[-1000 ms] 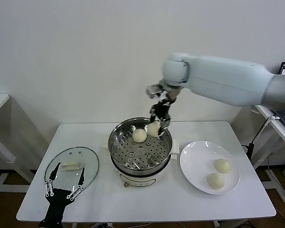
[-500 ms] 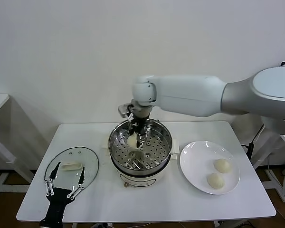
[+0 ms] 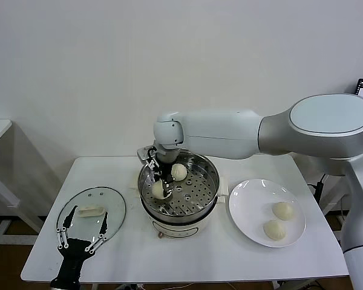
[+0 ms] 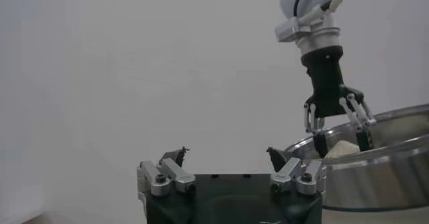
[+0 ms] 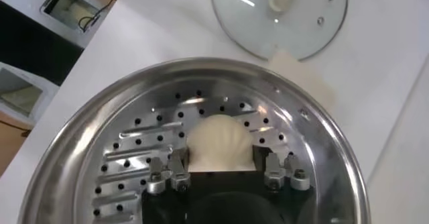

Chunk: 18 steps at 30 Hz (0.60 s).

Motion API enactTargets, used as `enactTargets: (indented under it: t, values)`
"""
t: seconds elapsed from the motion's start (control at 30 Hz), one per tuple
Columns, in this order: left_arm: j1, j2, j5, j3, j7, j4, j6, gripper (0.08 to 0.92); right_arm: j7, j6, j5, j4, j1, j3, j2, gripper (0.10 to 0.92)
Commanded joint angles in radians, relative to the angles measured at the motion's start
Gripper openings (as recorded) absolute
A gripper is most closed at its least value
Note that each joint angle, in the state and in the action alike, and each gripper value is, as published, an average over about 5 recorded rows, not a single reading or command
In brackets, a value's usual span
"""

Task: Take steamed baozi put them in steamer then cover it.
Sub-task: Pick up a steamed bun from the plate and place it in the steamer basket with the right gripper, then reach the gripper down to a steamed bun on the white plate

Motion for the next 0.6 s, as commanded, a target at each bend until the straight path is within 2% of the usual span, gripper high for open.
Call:
enactTargets:
  t: [0.03, 0.23, 0.33, 0.43, 0.6]
  values:
    - [0.001, -0.001, 0.0, 0.0, 0.0, 0.003, -0.001, 0.823, 0.025, -0.006, -0.004, -0.003, -0.02, -0.006, 0.019, 0.684]
    - [0.002, -0.002, 0.0, -0.003, -0.001, 0.001, -0.001, 0.823, 0.033, -0.006, -0.014, 0.013, -0.024, 0.015, -0.003, 0.806]
    - [0.004, -0.003, 0.0, -0.004, -0.001, 0.001, -0.001, 0.823, 0.022, -0.002, -0.038, 0.053, -0.005, 0.047, -0.06, 0.82]
    - [0.006, -0.003, 0.001, -0.003, -0.001, 0.0, 0.0, 0.823, -0.007, 0.017, -0.095, 0.123, 0.03, 0.095, -0.162, 0.822]
    - [0.005, -0.002, 0.004, 0.003, -0.005, -0.002, 0.005, 0.823, -0.075, 0.084, -0.172, 0.243, 0.098, 0.162, -0.416, 0.823]
